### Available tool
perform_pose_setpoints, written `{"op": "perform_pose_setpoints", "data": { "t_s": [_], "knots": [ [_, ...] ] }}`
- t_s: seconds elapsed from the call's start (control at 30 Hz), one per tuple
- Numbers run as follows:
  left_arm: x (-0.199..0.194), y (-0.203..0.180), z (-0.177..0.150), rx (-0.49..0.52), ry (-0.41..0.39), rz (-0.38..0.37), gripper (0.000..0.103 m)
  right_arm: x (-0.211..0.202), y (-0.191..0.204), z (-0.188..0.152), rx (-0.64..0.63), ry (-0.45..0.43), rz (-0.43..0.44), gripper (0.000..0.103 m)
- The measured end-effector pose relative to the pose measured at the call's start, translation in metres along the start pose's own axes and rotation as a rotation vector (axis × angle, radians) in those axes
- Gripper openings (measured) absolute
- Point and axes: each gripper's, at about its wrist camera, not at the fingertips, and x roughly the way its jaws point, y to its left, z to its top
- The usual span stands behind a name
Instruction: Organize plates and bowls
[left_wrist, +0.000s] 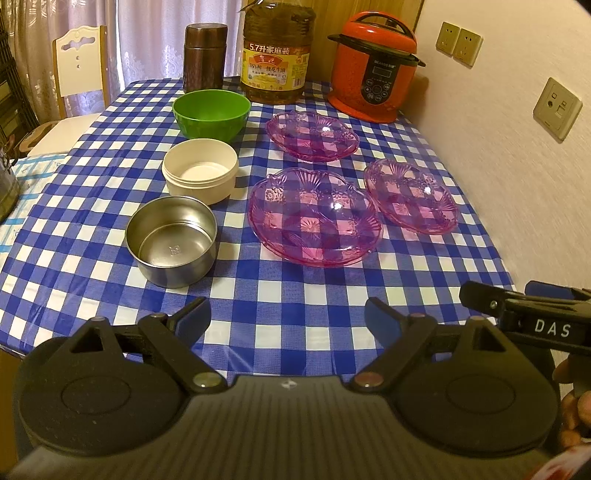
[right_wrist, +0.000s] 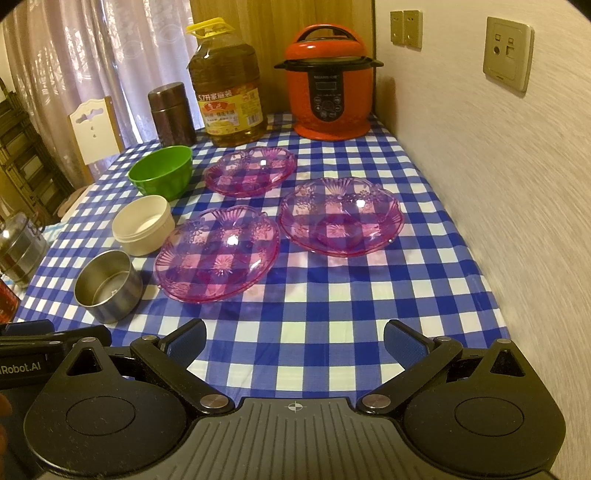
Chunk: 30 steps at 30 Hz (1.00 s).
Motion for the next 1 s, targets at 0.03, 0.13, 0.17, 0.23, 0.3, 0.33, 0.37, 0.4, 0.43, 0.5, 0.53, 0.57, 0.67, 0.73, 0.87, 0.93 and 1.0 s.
{"op": "perform_pose_setpoints", "data": {
  "t_s": [0.03, 0.13, 0.17, 0.23, 0.3, 0.33, 0.37, 0.4, 0.43, 0.5, 0.53, 0.57, 0.67, 0.73, 0.87, 0.93, 1.0],
  "knots": [
    [0.000, 0.000, 0.000, 0.001, 0.000, 0.000, 0.089, 0.000, 0.001, -0.001, -0.001, 0.000, 0.000, 0.102],
    [0.000, -0.001, 0.000, -0.001, 0.001, -0.001, 0.089, 0.000, -0.001, -0.001, 0.001, 0.000, 0.001, 0.102],
    [0.000, -0.001, 0.000, 0.000, 0.001, -0.001, 0.089, 0.000, -0.001, -0.001, 0.000, 0.000, 0.000, 0.102],
    [0.000, -0.001, 0.000, 0.000, 0.001, -0.001, 0.089, 0.000, -0.002, 0.000, 0.002, 0.000, 0.001, 0.102],
    [0.000, -0.001, 0.000, -0.001, 0.000, -0.001, 0.089, 0.000, -0.002, 0.000, 0.002, 0.000, 0.000, 0.102],
    [0.000, -0.001, 0.000, -0.001, 0.000, -0.001, 0.089, 0.000, -0.004, 0.000, 0.002, 0.000, 0.000, 0.102],
    [0.000, -0.001, 0.000, 0.000, 0.000, -0.001, 0.089, 0.000, -0.004, 0.000, 0.002, -0.001, 0.000, 0.102],
    [0.000, -0.001, 0.000, -0.001, 0.000, -0.002, 0.089, 0.000, -0.004, 0.000, 0.003, -0.001, 0.000, 0.102],
    [0.000, -0.001, 0.000, -0.001, 0.001, -0.002, 0.089, 0.000, -0.005, 0.000, 0.006, -0.002, 0.000, 0.102],
    [0.000, -0.001, 0.000, -0.001, 0.000, 0.000, 0.089, 0.000, -0.007, 0.001, 0.009, -0.003, -0.001, 0.102],
    [0.000, -0.002, 0.000, -0.001, 0.001, 0.000, 0.089, 0.001, -0.007, 0.000, 0.011, -0.003, -0.003, 0.102],
    [0.000, -0.002, 0.000, -0.002, 0.001, 0.001, 0.089, 0.001, -0.007, 0.000, 0.011, -0.003, -0.003, 0.102],
    [0.001, -0.005, 0.000, -0.001, 0.002, -0.001, 0.089, 0.001, -0.008, 0.001, 0.013, -0.002, -0.002, 0.102],
    [0.001, -0.006, 0.000, -0.003, 0.003, -0.003, 0.089, 0.002, -0.009, -0.001, 0.019, -0.001, -0.002, 0.102],
    [0.007, -0.005, 0.000, -0.029, 0.013, -0.010, 0.089, 0.007, -0.013, -0.002, 0.057, 0.012, 0.012, 0.102],
    [0.011, 0.000, 0.002, -0.056, 0.017, -0.020, 0.089, 0.011, -0.016, -0.002, 0.087, 0.024, 0.026, 0.102],
    [0.017, 0.008, 0.005, -0.091, 0.020, -0.033, 0.089, 0.016, -0.020, -0.002, 0.117, 0.029, 0.040, 0.102]
  ]
}}
